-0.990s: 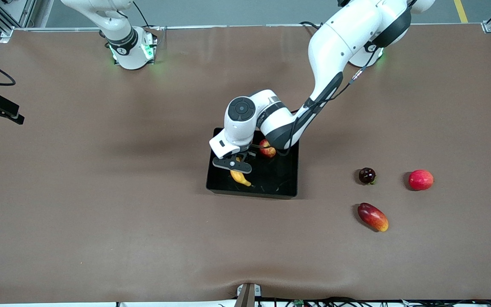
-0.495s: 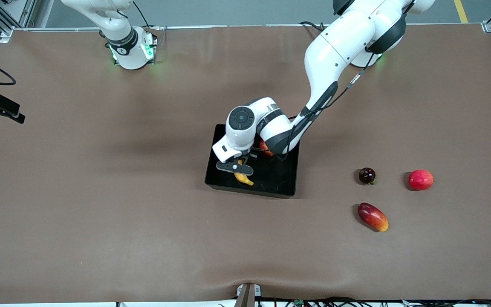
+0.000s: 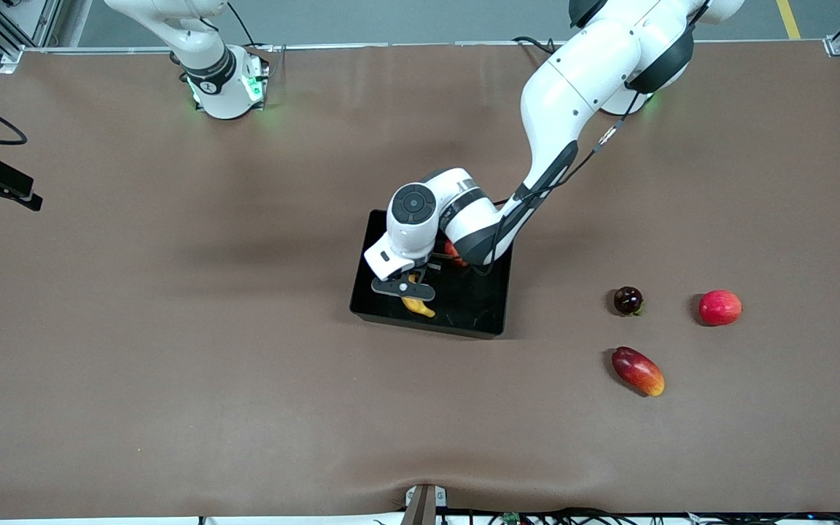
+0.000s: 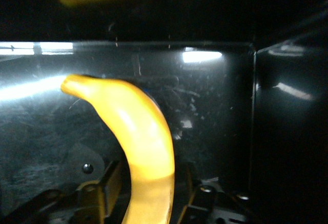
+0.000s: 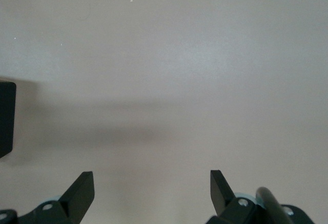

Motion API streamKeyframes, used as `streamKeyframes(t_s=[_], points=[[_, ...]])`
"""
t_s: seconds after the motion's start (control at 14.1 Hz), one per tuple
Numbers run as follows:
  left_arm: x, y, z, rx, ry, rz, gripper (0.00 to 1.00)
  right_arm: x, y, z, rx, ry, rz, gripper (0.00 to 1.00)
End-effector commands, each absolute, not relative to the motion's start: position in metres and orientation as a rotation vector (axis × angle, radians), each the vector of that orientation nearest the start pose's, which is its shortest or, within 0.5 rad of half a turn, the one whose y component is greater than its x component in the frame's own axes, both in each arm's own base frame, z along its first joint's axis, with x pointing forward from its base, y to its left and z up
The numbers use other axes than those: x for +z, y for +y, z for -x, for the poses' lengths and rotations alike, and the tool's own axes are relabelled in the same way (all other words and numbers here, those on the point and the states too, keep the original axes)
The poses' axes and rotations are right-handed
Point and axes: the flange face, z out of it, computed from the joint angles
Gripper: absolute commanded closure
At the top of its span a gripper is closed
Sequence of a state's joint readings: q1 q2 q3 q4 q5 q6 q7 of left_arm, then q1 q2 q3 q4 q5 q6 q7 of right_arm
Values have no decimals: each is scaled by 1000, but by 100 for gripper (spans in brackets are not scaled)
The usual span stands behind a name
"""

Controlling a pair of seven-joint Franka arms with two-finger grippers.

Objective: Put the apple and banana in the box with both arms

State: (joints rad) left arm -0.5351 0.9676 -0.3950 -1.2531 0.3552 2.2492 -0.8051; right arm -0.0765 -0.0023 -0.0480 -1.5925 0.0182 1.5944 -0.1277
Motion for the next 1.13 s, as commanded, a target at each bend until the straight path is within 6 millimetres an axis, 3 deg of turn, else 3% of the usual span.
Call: streamKeyframes(t_s=[0.0,0.14,0.21,0.28,0.42,0.64,0.92,1.06], points=[[259,-547,-534,-152,227,3228,0,625,-68,-548,-5,-12,3128,0],[296,-530,-545,-149,192,3197,0,626,-63,-549,-10,-26,3127,0],[316,-513,-558,-158,149,3183,0,627,-61,-549,-12,-31,3127,0],[350,-496,-568,-189,116,3183,0,627,-60,-549,-12,-34,3127,0],[401,-459,-579,-174,97,3133,0,626,-62,-549,-8,-29,3126,0],[462,-387,-599,-149,-20,3050,0,626,-61,-549,-8,-34,3126,0],[521,-286,-625,-159,-260,3001,0,625,-59,-549,-3,-38,3126,0],[539,-255,-623,-136,-321,2970,0,625,-59,-549,-3,-38,3127,0]])
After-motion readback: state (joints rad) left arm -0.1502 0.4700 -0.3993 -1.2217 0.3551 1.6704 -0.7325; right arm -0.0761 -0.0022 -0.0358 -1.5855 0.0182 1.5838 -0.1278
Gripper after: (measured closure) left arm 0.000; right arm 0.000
